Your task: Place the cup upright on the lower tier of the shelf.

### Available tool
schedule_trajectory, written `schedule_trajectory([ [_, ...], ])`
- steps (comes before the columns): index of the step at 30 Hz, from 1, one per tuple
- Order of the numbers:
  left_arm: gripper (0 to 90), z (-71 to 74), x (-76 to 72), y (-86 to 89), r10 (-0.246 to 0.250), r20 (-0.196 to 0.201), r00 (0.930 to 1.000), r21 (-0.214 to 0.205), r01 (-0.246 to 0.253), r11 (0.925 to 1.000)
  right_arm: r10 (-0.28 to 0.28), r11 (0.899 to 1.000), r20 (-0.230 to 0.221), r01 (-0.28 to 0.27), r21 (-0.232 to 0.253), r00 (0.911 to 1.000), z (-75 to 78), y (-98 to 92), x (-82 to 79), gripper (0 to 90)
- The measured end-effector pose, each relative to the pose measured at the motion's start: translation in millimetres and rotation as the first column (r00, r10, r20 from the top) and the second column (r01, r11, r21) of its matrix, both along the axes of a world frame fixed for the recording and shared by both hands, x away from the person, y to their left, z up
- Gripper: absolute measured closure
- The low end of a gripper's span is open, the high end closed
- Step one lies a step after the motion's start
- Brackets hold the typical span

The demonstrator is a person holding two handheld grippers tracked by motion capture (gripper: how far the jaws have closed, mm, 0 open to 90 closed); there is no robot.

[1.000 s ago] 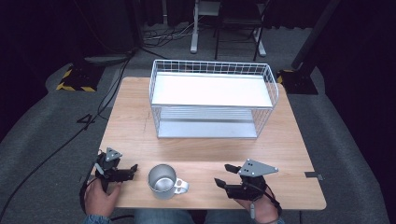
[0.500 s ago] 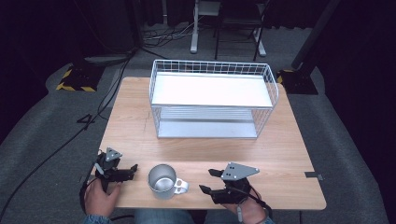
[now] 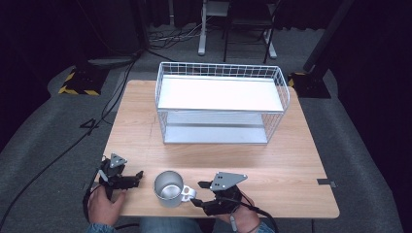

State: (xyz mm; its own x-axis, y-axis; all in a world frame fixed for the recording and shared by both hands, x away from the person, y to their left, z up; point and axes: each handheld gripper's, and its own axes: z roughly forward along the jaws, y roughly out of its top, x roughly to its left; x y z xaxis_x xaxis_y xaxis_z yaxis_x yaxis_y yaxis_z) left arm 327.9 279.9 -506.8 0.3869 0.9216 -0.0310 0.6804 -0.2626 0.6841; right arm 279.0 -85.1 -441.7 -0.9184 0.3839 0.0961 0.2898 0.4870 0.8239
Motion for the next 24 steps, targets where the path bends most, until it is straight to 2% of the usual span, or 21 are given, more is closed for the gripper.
schedule_trajectory([
  [8, 7.3, 0.0, 0.0, 0.0, 0.000, 0.000, 1.0000, 0.000, 0.000, 1.0000, 0.055, 0.997, 0.001, -0.054, -0.055, 0.9985, -5.2, 17.9, 5.8, 55.0],
  [11, 7.3, 0.0, 0.0, 0.0, 0.001, 0.000, 1.0000, 0.000, -0.001, 1.0000, 0.058, 0.996, 0.007, -0.058, -0.063, 0.9983, -5.7, 20.3, 7.1, 57.5],
  [14, 7.3, 0.0, 0.0, 0.1, -0.001, 0.000, 1.0000, 0.001, 0.001, 1.0000, 0.073, 0.995, -0.007, -0.074, -0.066, 0.9973, -6.6, 22.7, 9.7, 62.2],
  [15, 7.3, 0.0, 0.0, 0.0, 0.000, 0.000, 1.0000, 0.000, 0.000, 1.0000, 0.078, 0.994, -0.008, -0.079, -0.081, 0.9969, -7.4, 24.2, 10.4, 65.6],
  [19, 7.3, 0.0, 0.0, 0.0, 0.000, 0.000, 1.0000, 0.000, 0.000, 1.0000, 0.079, 0.992, 0.003, -0.079, -0.096, 0.9968, -7.5, 24.6, 10.3, 68.8],
  [20, 7.3, 0.0, 0.0, 0.0, 0.000, 0.000, 1.0000, 0.000, 0.000, 1.0000, 0.086, 0.991, 0.027, -0.082, -0.110, 0.9960, -7.1, 25.1, 8.9, 70.0],
  [21, 7.3, 0.0, 0.0, 0.0, 0.000, 0.000, 1.0000, 0.000, 0.000, 1.0000, 0.086, 0.991, 0.027, -0.082, -0.110, 0.9960, -7.1, 25.1, 8.9, 70.0],
  [22, 7.3, 0.0, 0.0, 0.0, 0.000, 0.000, 1.0000, 0.000, 0.000, 1.0000, 0.092, 0.989, 0.056, -0.085, -0.122, 0.9942, -6.8, 26.4, 5.9, 70.9],
  [24, 7.3, 0.0, 0.0, 0.0, 0.000, 0.000, 1.0000, 0.000, 0.000, 1.0000, 0.093, 0.989, 0.064, -0.085, -0.124, 0.9936, -6.8, 26.9, 5.0, 71.0],
])
